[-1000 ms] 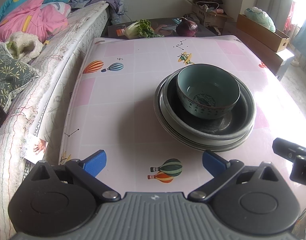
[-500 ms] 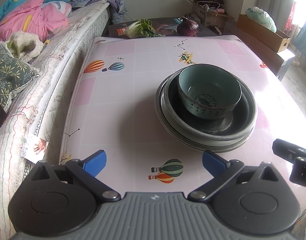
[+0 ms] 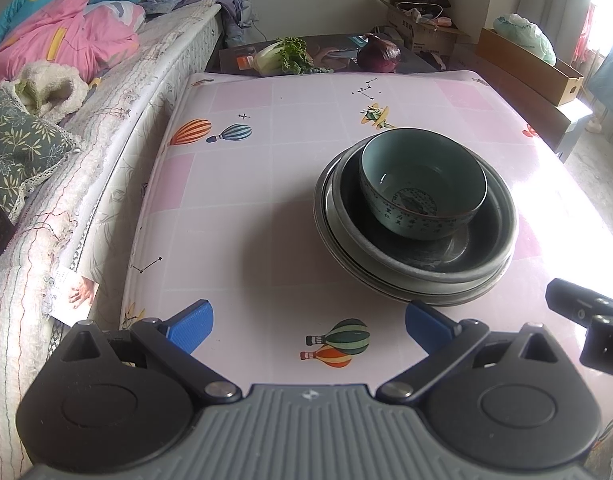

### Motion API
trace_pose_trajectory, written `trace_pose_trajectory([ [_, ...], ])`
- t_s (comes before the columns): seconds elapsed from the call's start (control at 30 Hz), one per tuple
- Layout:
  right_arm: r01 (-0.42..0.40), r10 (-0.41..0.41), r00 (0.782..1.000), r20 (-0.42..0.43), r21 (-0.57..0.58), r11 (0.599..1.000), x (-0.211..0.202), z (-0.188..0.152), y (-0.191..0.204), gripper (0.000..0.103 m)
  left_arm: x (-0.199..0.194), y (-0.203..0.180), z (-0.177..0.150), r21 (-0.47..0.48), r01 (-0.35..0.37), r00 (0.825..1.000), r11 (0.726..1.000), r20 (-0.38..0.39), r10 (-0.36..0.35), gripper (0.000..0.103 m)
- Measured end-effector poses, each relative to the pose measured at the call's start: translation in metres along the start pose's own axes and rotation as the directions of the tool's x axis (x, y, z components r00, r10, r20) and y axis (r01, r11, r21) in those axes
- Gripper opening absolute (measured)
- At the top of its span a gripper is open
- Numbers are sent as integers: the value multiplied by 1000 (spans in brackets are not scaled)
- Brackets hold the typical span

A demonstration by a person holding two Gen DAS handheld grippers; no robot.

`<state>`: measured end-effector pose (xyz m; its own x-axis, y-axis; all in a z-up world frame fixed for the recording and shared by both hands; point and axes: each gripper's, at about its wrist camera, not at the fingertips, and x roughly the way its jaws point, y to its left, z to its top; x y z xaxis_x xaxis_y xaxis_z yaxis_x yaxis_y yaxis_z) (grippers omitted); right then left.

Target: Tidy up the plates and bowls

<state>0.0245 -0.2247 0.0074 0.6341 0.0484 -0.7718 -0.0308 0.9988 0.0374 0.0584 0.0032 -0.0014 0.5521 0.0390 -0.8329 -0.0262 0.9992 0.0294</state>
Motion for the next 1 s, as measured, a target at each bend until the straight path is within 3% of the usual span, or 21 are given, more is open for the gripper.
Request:
trace_pose_trajectory([
  [1.0, 1, -1, 1000, -3, 0, 1000, -1, 1, -1, 102, -1, -1, -1, -2, -6, 1000, 1000, 2, 6, 103],
])
